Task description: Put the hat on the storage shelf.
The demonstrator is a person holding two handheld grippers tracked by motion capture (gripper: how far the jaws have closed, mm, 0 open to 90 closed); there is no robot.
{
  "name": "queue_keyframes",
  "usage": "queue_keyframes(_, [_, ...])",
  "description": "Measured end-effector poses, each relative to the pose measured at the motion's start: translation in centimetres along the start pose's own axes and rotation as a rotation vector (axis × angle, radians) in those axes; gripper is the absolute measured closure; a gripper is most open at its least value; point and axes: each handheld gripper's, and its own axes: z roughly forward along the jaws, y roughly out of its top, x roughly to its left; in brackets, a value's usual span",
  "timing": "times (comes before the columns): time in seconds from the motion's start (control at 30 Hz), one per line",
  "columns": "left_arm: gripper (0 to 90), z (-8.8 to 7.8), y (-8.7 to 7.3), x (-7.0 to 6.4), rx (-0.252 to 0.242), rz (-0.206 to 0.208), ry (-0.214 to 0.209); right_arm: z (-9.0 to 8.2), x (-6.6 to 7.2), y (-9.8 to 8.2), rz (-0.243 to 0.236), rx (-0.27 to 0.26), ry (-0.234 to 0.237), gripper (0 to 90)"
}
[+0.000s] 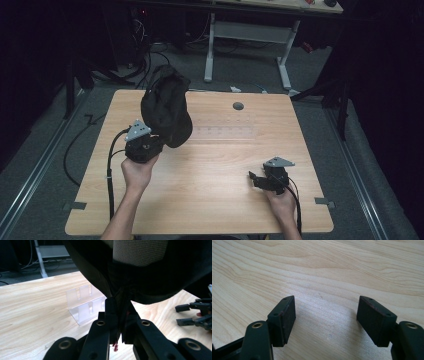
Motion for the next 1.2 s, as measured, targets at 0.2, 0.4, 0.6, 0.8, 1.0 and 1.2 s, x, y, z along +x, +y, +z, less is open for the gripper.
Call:
queue_keyframes(0.2, [85.7,0.8,0.3,0.3,-0.009,0.004,0.018,0.0,0.0,0.0,0.003,0.001,0.001,31.7])
queue_keyframes(0.4, [85.6,1.7,0.2,0.5,-0.015,0.014,0.033,0.0,0.0,0.0,0.003,0.001,0.001,31.7])
queue_keyframes(0.6, [85.6,2.8,0.0,0.8,-0.011,0.030,0.054,0.0,0.0,0.0,0.003,0.001,0.001,31.7])
queue_keyframes(0.8, [85.7,3.7,-0.2,1.0,-0.008,0.047,0.071,0.0,0.0,0.0,0.002,0.002,0.001,31.7])
queue_keyframes(1.0, [85.7,4.7,-0.7,1.5,0.003,0.054,0.098,0.0,0.0,0.0,0.002,0.001,0.000,31.6])
queue_keyframes(1.2, [85.6,5.1,-1.0,1.9,0.013,0.061,0.113,0.0,0.0,0.0,0.002,0.002,0.000,31.6])
